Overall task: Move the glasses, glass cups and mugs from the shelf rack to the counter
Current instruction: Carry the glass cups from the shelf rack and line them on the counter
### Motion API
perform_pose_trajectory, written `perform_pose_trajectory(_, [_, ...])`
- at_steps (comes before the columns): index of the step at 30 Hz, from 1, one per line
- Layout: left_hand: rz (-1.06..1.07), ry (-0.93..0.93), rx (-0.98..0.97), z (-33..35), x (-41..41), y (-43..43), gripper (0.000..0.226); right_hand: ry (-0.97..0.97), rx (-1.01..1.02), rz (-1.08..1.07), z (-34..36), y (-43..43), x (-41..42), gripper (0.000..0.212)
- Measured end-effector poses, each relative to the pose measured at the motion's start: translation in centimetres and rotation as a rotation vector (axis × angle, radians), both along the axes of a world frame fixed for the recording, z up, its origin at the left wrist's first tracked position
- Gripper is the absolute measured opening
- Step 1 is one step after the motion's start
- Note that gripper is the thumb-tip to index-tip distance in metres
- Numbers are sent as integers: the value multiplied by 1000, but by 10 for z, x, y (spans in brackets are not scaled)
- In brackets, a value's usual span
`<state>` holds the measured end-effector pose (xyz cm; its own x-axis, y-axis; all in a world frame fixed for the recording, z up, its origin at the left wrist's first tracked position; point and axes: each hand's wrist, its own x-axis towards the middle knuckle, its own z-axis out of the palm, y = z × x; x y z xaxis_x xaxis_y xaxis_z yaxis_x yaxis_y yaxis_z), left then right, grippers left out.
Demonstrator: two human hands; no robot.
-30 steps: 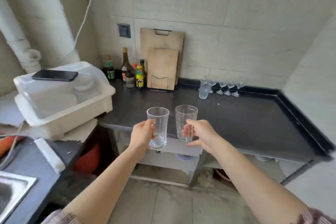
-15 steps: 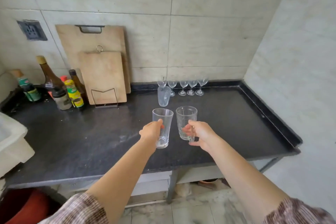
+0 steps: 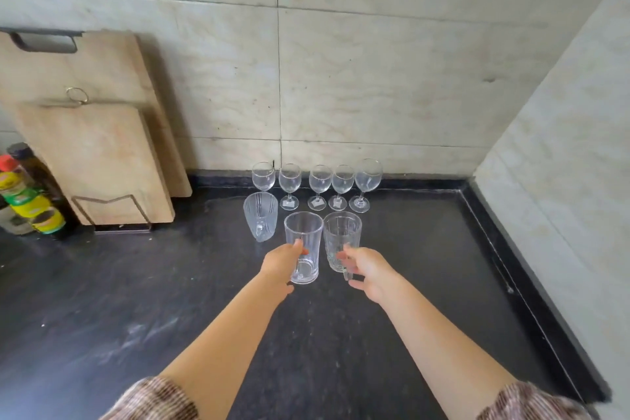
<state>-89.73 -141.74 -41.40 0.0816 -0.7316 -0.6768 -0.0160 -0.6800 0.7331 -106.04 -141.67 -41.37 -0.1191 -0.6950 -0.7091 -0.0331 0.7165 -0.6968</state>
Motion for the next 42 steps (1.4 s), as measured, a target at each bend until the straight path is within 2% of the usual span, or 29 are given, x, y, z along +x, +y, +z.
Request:
perform_pose_trajectory(4, [76, -100, -79, -17, -18, -30, 30, -5, 19, 40, -18, -37, -11, 30])
perform_pose_trajectory(9, [147, -101, -117, -37, -22, -52, 27, -30, 31, 82, -37, -69, -13, 21])
perform_pose_trajectory(20, [171, -93, -297, -74, -19, -70, 21, -47, 18, 140, -61, -96, -4, 24])
perform_pose_trajectory(31, [133, -147, -224, -73, -13, -70, 26, 123, -44, 208, -67, -93, -2, 26])
perform_pose_trajectory(36, [101, -241, -200, -66, -6, -53, 34, 254, -61, 138, -61, -72, 1, 51])
perform_pose_trajectory(39, [102, -291, -189, -58, 6, -27, 32, 238, -38, 94, -57, -53, 8, 45])
perform_pose_trajectory(42, [155, -331, -180, -51, 29, 4, 34, 225, -22, 188, -48, -31, 32, 41])
